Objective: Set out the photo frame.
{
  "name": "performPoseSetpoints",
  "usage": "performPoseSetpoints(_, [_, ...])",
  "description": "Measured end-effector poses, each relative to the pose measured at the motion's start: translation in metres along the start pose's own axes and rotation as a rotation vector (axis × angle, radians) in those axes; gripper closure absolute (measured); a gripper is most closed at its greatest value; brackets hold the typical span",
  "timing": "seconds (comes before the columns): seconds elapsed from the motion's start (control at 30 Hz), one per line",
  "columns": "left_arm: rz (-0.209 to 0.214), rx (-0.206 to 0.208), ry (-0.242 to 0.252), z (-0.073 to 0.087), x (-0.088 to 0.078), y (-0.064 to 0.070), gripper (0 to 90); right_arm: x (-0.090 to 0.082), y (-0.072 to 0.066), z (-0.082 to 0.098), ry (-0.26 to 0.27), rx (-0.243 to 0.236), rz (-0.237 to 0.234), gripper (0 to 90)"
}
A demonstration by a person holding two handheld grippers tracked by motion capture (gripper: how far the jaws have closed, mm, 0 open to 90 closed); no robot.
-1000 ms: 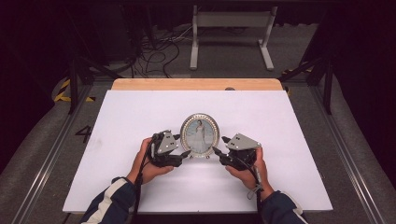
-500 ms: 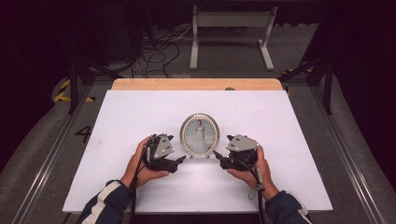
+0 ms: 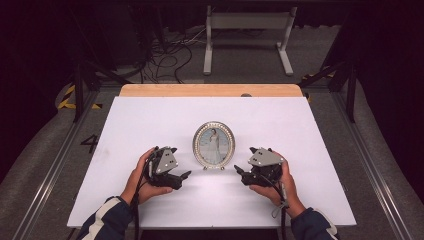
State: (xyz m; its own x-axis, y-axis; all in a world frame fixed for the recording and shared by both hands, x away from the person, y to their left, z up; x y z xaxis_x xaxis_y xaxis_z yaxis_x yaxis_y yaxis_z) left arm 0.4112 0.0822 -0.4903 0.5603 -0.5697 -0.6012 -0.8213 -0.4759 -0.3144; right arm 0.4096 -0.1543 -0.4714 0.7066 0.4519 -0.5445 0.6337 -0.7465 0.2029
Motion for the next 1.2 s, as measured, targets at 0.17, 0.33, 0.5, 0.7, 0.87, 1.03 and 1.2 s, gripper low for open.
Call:
performPoseSetpoints(0.17, [-0.015,0.006,-0.023,0.010,-0.004,-0.001,13.1,-0.003,0.005,0.006,-0.009,0.005,0.011,22.6])
performPoseSetpoints(0.33, [-0.018,-0.001,-0.033,0.020,-0.010,-0.003,11.9,-0.006,0.010,0.010,-0.014,-0.002,0.030,21.6])
performPoseSetpoints(0.5, [-0.028,-0.030,-0.029,0.031,-0.019,-0.007,11.4,-0.010,0.015,0.010,0.000,0.014,0.038,21.0])
performPoseSetpoints(0.7, [-0.041,-0.068,-0.017,0.044,-0.031,-0.009,10.9,-0.016,0.017,0.013,-0.004,-0.009,0.035,19.5])
performPoseSetpoints(0.87, [-0.041,-0.090,-0.024,0.056,-0.039,-0.010,10.9,-0.022,0.022,0.022,-0.005,0.012,0.035,19.4])
performPoseSetpoints(1.03, [-0.055,-0.113,-0.034,0.066,-0.047,-0.013,10.5,-0.026,0.023,0.034,-0.012,0.012,0.037,19.2])
performPoseSetpoints(1.2, [-0.060,-0.136,-0.020,0.074,-0.057,-0.015,10.5,-0.029,0.022,0.042,-0.009,0.033,0.036,19.1])
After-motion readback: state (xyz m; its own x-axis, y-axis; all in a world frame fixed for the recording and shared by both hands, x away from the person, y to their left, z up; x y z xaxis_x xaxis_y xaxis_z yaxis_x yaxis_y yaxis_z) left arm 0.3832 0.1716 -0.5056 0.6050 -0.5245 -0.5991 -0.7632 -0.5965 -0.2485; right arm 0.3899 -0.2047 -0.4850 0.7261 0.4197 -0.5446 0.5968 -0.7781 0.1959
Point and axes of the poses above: each handheld gripper's, and its own axes: x roughly forward along the jaws, z roughly out of its underside, y roughly to its right, the point moved 9 cm from there along x, roughly forward along the jaws, and after that the axes turned 5 degrees about x, right-handed, at the moved point
